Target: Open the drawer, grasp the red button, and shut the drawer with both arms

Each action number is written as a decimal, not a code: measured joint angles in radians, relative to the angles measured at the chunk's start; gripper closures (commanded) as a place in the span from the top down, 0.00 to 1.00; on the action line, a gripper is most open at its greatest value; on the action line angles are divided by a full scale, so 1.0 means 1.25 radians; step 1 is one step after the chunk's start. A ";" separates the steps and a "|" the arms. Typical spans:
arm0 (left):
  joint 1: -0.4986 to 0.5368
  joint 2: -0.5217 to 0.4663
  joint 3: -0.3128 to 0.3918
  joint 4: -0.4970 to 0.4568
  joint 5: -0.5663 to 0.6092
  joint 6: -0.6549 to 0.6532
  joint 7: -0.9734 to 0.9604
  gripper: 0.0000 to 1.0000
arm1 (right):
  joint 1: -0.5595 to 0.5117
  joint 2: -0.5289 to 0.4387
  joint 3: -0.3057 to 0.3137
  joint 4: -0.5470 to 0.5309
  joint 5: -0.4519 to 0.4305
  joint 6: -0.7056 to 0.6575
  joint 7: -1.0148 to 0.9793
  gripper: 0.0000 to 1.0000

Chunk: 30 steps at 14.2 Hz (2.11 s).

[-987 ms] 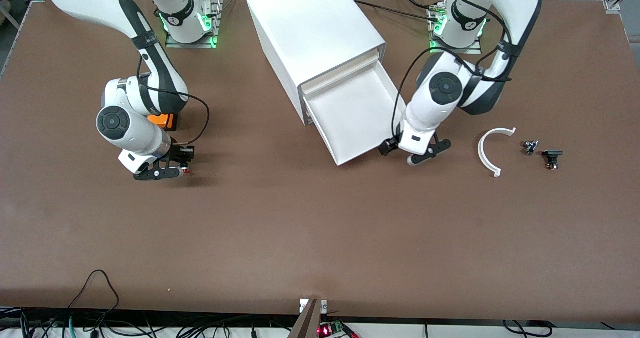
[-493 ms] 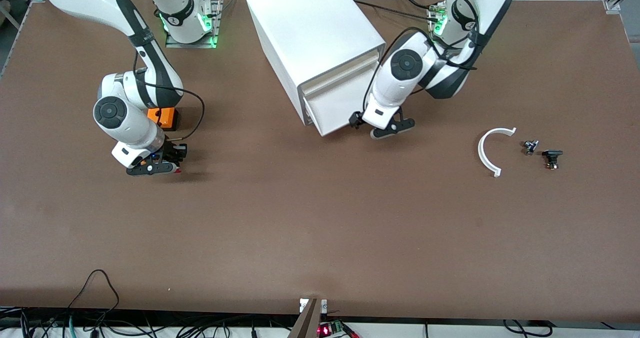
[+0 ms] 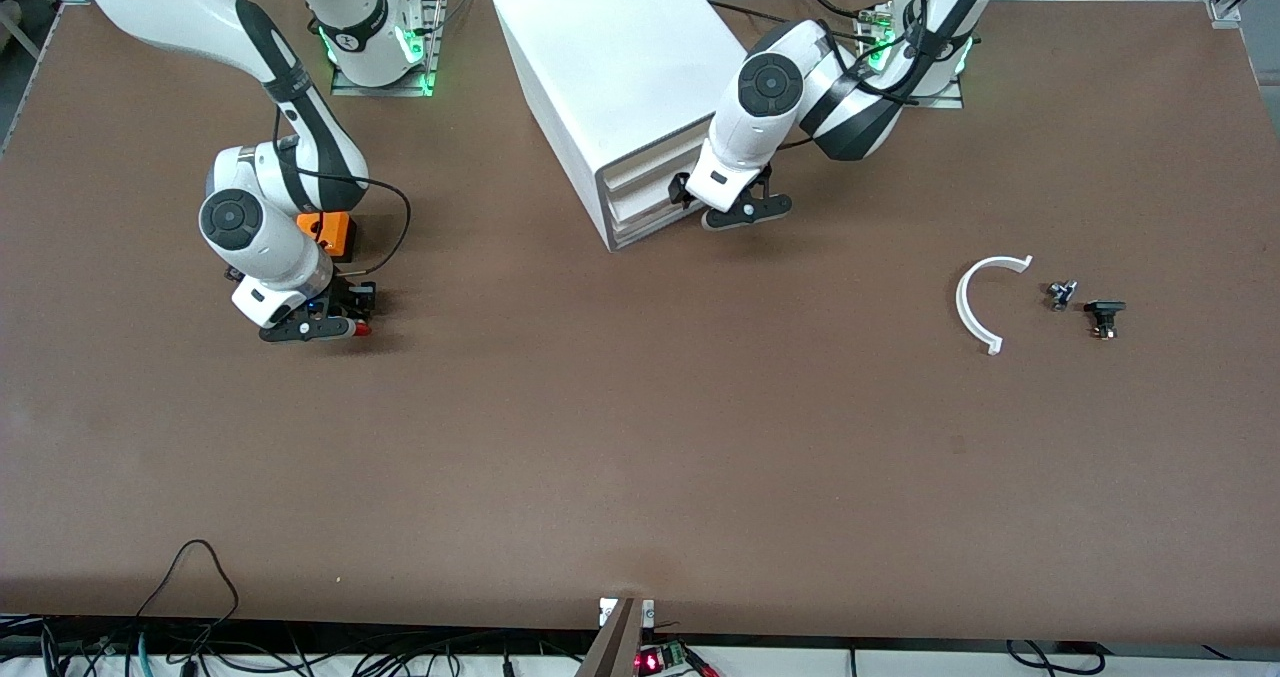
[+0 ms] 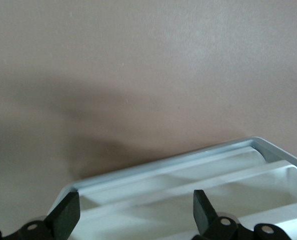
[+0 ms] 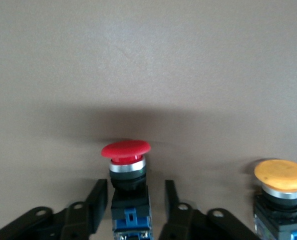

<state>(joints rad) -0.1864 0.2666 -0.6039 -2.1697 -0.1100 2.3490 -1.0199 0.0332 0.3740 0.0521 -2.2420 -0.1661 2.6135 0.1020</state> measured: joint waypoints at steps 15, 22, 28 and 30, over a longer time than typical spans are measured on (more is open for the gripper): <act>0.115 -0.069 0.161 0.127 -0.077 -0.037 0.099 1.00 | -0.005 -0.105 0.014 0.543 0.099 -0.780 0.040 1.00; 0.144 -0.108 0.354 0.346 -0.076 -0.380 0.499 1.00 | -0.013 -0.154 -0.013 0.634 0.097 -0.890 0.040 1.00; 0.146 -0.193 0.451 0.384 0.046 -0.517 0.773 1.00 | -0.020 -0.259 -0.110 0.589 0.097 -0.923 0.038 1.00; 0.146 -0.208 0.456 0.385 0.075 -0.519 0.818 1.00 | -0.020 -0.297 -0.110 0.550 0.097 -0.919 0.038 1.00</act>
<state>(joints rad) -0.0043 0.0063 -0.0345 -1.6885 -0.0162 1.6997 0.0026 0.0087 0.0027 -0.0855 -1.5544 -0.0448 1.4653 0.1489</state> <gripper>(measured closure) 0.000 0.000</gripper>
